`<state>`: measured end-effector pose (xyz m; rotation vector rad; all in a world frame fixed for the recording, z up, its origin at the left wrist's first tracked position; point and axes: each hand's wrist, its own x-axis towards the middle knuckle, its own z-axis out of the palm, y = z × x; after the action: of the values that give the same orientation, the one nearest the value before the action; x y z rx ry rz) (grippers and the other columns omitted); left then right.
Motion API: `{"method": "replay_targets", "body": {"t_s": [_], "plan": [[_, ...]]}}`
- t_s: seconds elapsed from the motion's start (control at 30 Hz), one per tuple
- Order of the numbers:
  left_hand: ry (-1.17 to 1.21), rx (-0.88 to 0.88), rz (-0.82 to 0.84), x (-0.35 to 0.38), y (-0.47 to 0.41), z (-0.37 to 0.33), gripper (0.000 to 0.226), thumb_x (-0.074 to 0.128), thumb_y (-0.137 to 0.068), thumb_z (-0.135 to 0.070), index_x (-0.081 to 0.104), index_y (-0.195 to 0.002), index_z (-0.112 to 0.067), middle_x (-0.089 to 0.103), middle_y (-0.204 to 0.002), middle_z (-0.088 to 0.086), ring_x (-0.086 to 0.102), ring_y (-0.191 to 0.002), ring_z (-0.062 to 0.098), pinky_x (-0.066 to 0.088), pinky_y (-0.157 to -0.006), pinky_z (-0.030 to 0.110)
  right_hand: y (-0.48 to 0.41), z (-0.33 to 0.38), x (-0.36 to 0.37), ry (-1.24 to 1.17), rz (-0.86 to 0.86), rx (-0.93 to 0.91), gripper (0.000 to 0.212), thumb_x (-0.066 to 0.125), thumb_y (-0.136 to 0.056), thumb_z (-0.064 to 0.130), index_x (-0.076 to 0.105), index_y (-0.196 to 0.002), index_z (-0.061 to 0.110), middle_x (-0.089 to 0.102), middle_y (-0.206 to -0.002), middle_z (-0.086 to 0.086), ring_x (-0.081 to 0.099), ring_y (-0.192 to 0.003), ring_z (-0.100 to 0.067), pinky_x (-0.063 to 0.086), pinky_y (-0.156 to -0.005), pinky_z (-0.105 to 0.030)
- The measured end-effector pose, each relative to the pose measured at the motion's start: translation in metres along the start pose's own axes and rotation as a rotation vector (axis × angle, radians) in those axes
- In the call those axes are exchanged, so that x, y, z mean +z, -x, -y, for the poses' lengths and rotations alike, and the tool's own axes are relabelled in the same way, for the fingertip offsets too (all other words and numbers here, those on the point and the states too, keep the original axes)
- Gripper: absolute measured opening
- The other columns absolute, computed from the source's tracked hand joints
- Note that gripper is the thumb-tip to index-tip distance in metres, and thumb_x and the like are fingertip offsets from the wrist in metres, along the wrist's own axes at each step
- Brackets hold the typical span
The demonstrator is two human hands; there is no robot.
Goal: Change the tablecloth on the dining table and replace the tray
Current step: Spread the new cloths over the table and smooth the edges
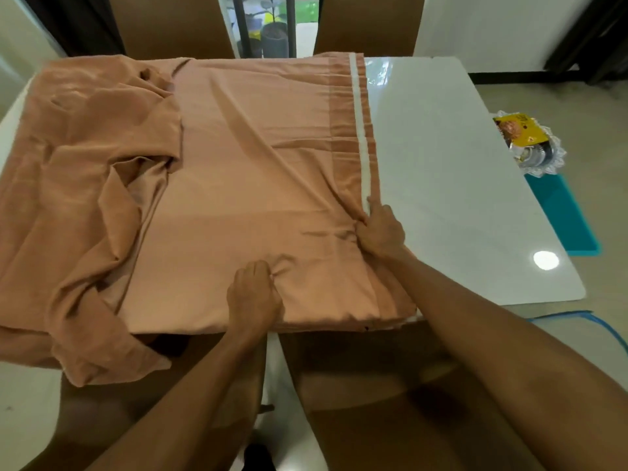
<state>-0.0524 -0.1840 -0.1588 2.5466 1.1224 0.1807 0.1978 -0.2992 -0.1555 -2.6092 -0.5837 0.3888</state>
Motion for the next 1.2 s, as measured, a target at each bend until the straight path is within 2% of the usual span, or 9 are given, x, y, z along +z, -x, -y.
{"method": "replay_targets", "body": {"t_s": [0.17,0.4,0.53,0.67,0.73,0.83,1.0,1.1,1.2], "plan": [[0.024,-0.002,-0.031,0.013,0.012,-0.018,0.005,0.053,-0.091,-0.013,0.057,-0.091,-0.011,0.061,-0.092,0.010,0.054,-0.084,0.032,0.044,-0.072,0.042,0.019,-0.012,0.001,-0.062,-0.032,-0.158,0.029,0.046,-0.095,0.026,0.058,-0.121,0.023,0.060,-0.118,-0.004,0.062,-0.096,-0.028,0.048,-0.079,-0.037],[0.102,0.026,-0.028,0.026,0.034,-0.056,0.012,0.054,-0.089,-0.012,0.046,-0.083,-0.019,0.048,-0.082,-0.002,0.045,-0.077,0.021,0.032,-0.067,0.034,0.030,-0.059,-0.006,0.055,-0.171,-0.196,0.036,0.043,-0.098,0.025,0.057,-0.131,0.024,0.060,-0.122,-0.008,0.059,-0.099,-0.028,0.052,-0.087,-0.045],[0.232,0.085,0.040,0.026,0.037,-0.057,0.014,0.056,-0.091,-0.015,0.047,-0.081,-0.019,0.049,-0.079,-0.005,0.046,-0.074,0.017,0.034,-0.065,0.032,0.030,-0.059,-0.014,0.199,-0.289,-0.117,0.045,0.048,-0.089,0.011,0.054,-0.131,0.028,0.052,-0.129,-0.008,0.049,-0.117,-0.030,0.036,-0.101,-0.051],[0.412,0.157,0.046,0.006,0.035,-0.041,0.008,0.062,-0.089,-0.019,0.055,-0.085,-0.022,0.055,-0.082,-0.007,0.053,-0.076,0.011,0.045,-0.065,0.033,0.038,-0.026,-0.008,0.117,-0.367,-0.287,0.047,0.059,-0.084,0.012,0.057,-0.128,0.027,0.055,-0.129,-0.005,0.050,-0.122,-0.027,0.035,-0.110,-0.052],[0.350,0.068,-0.084,-0.005,0.033,-0.019,0.016,0.066,-0.086,-0.022,0.060,-0.101,-0.023,0.059,-0.099,-0.004,0.055,-0.092,0.015,0.051,-0.079,0.037,0.046,0.005,0.009,0.040,-0.239,-0.474,0.044,0.059,-0.087,0.018,0.058,-0.131,0.028,0.055,-0.128,0.000,0.050,-0.120,-0.021,0.039,-0.107,-0.047],[0.114,-0.222,-0.265,-0.034,0.027,0.015,0.050,0.070,-0.083,-0.033,0.054,-0.128,-0.018,0.053,-0.130,0.009,0.048,-0.121,0.031,0.038,-0.101,0.046,0.063,0.057,0.045,0.078,0.000,-0.642,0.040,0.054,-0.089,0.032,0.058,-0.129,0.029,0.054,-0.128,-0.001,0.051,-0.114,-0.024,0.040,-0.096,-0.047],[-0.071,-0.444,-0.182,-0.074,0.015,0.108,0.100,0.068,-0.075,-0.052,0.016,-0.153,-0.015,0.010,-0.163,0.015,0.005,-0.150,0.037,0.007,-0.118,0.060,0.090,0.139,0.105,0.148,0.168,-0.753,0.045,0.052,-0.090,0.043,0.055,-0.132,0.027,0.052,-0.133,-0.005,0.047,-0.120,-0.028,0.038,-0.097,-0.047],[-0.024,-0.634,-0.040,-0.091,0.009,0.146,0.101,0.067,-0.075,-0.059,0.017,-0.153,-0.020,0.016,-0.160,0.017,0.016,-0.147,0.040,0.017,-0.118,0.061,0.100,0.188,0.127,0.137,0.180,-0.781,0.044,0.055,-0.088,0.044,0.056,-0.129,0.027,0.053,-0.131,-0.005,0.048,-0.120,-0.029,0.037,-0.098,-0.046],[-0.013,-0.603,0.030,-0.109,0.001,0.164,0.066,0.062,-0.086,-0.046,0.041,-0.139,-0.012,0.046,-0.138,0.020,0.047,-0.124,0.040,0.040,-0.104,0.052,0.100,0.226,0.146,0.061,0.183,-0.763,0.046,0.054,-0.090,0.038,0.052,-0.134,0.028,0.052,-0.132,-0.003,0.048,-0.120,-0.027,0.040,-0.097,-0.046]]}}
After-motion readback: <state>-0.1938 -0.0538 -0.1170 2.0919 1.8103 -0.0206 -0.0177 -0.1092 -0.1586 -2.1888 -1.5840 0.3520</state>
